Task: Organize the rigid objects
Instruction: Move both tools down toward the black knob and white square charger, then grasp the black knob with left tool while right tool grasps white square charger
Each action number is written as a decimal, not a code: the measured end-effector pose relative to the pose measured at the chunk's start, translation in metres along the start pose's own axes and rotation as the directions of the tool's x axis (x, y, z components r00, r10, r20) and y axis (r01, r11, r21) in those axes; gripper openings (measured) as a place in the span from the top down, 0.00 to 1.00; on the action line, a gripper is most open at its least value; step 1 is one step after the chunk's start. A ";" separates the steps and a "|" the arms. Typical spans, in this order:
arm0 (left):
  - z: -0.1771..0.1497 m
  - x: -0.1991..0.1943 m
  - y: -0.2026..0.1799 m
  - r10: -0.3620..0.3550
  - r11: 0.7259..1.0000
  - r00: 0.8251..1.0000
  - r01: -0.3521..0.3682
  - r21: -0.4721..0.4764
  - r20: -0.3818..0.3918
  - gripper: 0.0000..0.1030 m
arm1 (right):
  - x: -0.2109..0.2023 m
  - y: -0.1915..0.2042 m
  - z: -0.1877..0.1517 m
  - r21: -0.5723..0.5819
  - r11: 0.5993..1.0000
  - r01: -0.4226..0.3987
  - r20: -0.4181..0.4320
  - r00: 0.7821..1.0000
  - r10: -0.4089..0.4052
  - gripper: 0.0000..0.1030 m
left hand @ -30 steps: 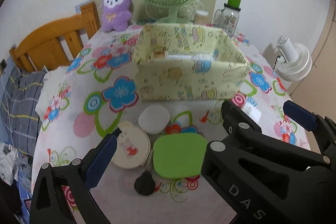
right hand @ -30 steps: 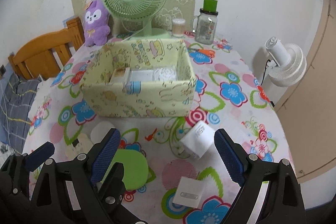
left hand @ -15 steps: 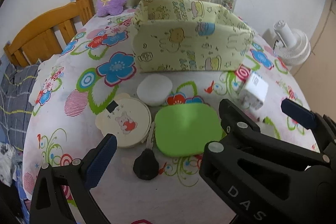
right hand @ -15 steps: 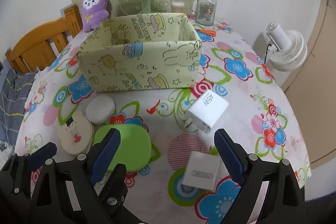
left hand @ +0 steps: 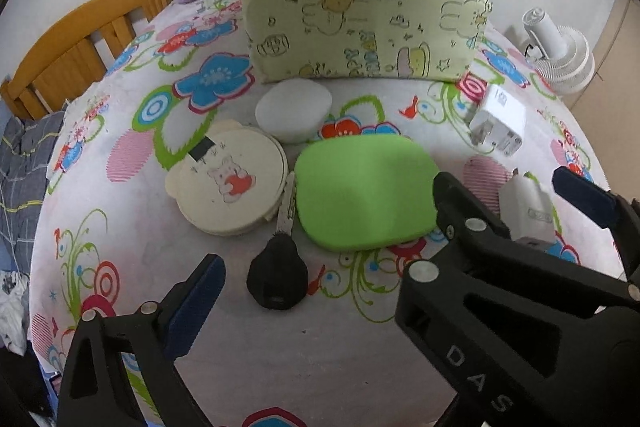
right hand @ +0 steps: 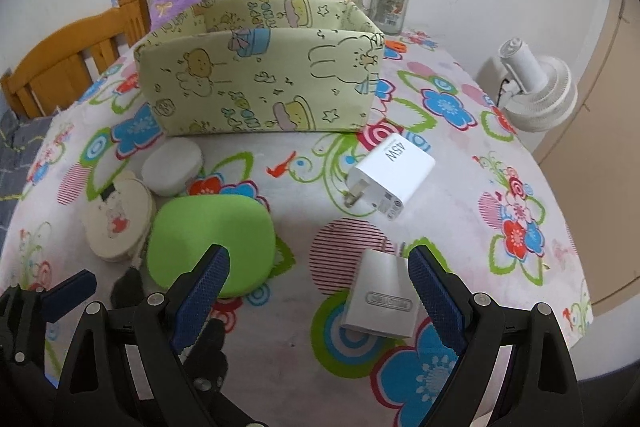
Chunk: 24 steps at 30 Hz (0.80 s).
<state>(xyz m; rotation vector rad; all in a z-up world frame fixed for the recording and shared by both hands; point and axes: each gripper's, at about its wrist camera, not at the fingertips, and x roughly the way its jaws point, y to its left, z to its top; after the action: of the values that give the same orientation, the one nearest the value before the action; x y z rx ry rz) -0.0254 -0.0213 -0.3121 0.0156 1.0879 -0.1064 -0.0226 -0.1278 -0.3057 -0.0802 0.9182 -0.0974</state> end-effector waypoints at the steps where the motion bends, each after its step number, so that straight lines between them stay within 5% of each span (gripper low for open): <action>1: -0.001 0.002 0.001 -0.002 1.000 1.000 0.002 -0.009 -0.007 0.05 | 0.001 0.001 0.000 -0.004 1.000 0.008 -0.005 1.000 -0.008 0.10; 12: -0.004 0.004 0.003 0.046 0.999 0.999 -0.045 -0.026 0.005 0.21 | 0.004 -0.010 -0.008 0.098 0.993 0.072 -0.039 0.997 -0.069 0.10; 15: -0.004 0.002 0.001 0.050 0.998 0.999 -0.050 -0.042 0.006 0.31 | 0.003 -0.015 -0.009 0.124 0.988 0.088 -0.040 0.996 -0.083 0.10; 20: -0.004 -0.002 -0.001 0.050 0.998 0.999 -0.049 -0.046 0.021 0.61 | 0.006 -0.024 -0.010 0.165 0.981 0.104 -0.065 0.993 -0.094 0.10; 24: -0.003 -0.002 -0.002 0.045 0.998 0.999 -0.044 -0.048 0.021 0.69 | 0.011 -0.029 -0.011 0.192 0.976 0.102 -0.089 0.992 -0.087 0.10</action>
<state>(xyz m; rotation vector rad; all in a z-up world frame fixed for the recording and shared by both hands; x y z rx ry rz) -0.0297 -0.0230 -0.3118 -0.0043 1.0668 -0.0400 -0.0262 -0.1579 -0.3180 0.0636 0.9801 -0.2806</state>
